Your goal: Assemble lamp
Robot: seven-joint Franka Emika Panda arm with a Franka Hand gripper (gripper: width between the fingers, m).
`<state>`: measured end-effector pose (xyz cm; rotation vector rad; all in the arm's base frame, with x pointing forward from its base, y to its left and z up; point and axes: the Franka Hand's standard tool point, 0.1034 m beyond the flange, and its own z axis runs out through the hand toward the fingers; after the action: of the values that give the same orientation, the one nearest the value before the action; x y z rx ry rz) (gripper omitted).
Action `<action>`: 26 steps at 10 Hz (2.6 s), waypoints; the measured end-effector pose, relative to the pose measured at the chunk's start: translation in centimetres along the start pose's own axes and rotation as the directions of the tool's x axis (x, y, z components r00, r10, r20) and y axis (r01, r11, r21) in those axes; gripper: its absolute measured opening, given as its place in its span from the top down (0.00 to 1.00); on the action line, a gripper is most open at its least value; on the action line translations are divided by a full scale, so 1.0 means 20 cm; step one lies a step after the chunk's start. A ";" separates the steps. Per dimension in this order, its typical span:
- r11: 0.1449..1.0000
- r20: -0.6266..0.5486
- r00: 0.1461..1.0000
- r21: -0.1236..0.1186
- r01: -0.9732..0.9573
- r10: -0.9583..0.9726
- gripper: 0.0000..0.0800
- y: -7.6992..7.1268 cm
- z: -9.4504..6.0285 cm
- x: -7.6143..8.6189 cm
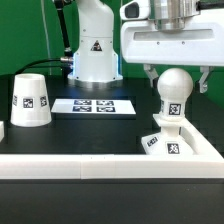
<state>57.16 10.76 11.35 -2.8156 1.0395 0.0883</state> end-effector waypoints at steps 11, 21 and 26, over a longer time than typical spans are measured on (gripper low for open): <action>0.519 -0.013 0.520 -0.101 0.849 -0.854 0.13 -0.01 -0.01 0.03; -0.401 0.124 -0.388 -0.094 0.911 -0.913 0.13 -0.01 0.00 0.03; -0.633 0.197 -0.611 -0.071 0.771 -0.767 0.13 0.00 0.00 0.04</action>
Offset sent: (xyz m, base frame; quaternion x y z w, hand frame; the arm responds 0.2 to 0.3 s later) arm 0.0044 -0.0015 0.0053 -0.0458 0.0471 -0.3554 0.9324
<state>57.73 10.29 11.23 -2.3109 -2.2392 -0.0123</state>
